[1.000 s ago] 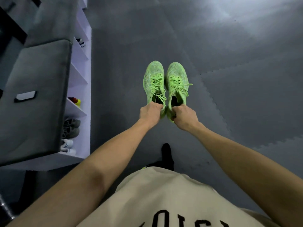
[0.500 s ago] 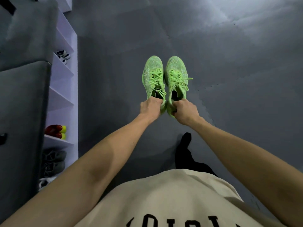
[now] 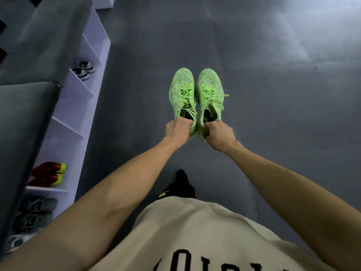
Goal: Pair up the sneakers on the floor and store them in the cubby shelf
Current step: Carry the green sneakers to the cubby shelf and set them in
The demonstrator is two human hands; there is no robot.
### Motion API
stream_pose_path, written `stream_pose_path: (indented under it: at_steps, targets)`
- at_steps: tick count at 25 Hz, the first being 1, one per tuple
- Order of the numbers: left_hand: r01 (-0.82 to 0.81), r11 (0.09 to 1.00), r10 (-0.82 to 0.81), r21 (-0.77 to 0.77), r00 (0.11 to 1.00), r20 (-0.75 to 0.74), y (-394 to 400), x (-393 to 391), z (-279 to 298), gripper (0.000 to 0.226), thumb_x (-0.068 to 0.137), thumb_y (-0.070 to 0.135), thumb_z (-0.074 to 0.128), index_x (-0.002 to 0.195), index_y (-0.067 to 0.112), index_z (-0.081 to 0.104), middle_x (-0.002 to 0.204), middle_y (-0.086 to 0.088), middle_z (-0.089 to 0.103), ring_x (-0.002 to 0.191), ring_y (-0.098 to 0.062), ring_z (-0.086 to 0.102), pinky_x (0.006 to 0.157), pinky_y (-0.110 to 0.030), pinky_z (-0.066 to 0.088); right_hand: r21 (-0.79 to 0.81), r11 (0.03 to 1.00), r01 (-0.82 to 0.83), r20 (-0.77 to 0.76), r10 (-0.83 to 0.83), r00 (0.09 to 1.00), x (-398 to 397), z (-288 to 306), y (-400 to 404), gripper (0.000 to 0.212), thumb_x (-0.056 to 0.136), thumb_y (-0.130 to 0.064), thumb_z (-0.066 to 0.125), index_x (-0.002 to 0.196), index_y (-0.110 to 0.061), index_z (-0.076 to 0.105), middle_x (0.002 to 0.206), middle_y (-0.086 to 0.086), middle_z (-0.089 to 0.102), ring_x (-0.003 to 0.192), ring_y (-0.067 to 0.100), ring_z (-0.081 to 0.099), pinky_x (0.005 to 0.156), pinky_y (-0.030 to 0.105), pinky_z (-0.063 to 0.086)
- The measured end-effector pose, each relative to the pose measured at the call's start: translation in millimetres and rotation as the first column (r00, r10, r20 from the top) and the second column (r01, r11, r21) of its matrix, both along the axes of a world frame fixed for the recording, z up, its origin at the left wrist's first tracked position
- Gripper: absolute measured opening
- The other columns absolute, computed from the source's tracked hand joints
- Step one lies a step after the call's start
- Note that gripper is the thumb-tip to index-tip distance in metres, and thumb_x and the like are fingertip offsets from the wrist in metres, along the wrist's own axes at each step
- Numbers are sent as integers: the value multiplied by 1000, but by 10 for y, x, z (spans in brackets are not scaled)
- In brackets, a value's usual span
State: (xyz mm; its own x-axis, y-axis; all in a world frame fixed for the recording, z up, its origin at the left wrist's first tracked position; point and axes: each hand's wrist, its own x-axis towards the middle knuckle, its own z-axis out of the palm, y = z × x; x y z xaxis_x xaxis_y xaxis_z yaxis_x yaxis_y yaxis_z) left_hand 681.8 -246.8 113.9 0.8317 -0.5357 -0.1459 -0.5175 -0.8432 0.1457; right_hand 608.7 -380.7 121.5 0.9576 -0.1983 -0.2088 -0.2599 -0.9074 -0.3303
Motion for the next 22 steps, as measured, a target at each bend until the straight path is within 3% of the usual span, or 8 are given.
stream_pose_path:
  at_steps: [5, 13, 19, 22]
  targets:
    - [10, 1000, -10, 11, 1000, 11, -482, 1416, -36, 27, 83, -4, 58, 75, 19, 46, 77, -3, 50, 80, -28, 63, 60, -31, 38, -12, 1000, 9, 17, -9, 1000, 1428, -128, -470, 14, 82, -8, 55, 73, -15, 46, 83, 8, 47, 81, 38, 58, 59, 34, 37]
    - [-17, 998, 17, 52, 1000, -1, -758, 3548, 172, 26, 82, -3, 57, 73, 19, 46, 76, -4, 51, 81, -29, 64, 61, -30, 35, -15, 999, -47, 20, 48, 999, 3624, 10, -773, 12, 82, -9, 55, 76, -16, 48, 96, 14, 56, 85, 37, 59, 62, 34, 40]
    - [-206, 977, 205, 58, 978, 19, -766, 4876, 142, 26, 84, 3, 59, 72, 23, 48, 77, -3, 53, 81, -28, 63, 62, -30, 35, -20, 968, -249, 11, 249, 968, 5215, 8, -916, 10, 81, -7, 54, 76, -14, 49, 97, 16, 55, 85, 37, 58, 62, 34, 36]
    - [-366, 928, 367, 61, 930, 6, -725, 5442, 127, 20, 84, 3, 59, 77, 21, 57, 81, -4, 57, 83, -28, 63, 64, -30, 36, 7, 914, -407, 13, 406, 914, 6061, -43, -911, 10, 81, -8, 54, 75, -14, 49, 93, 16, 56, 83, 39, 58, 61, 34, 37]
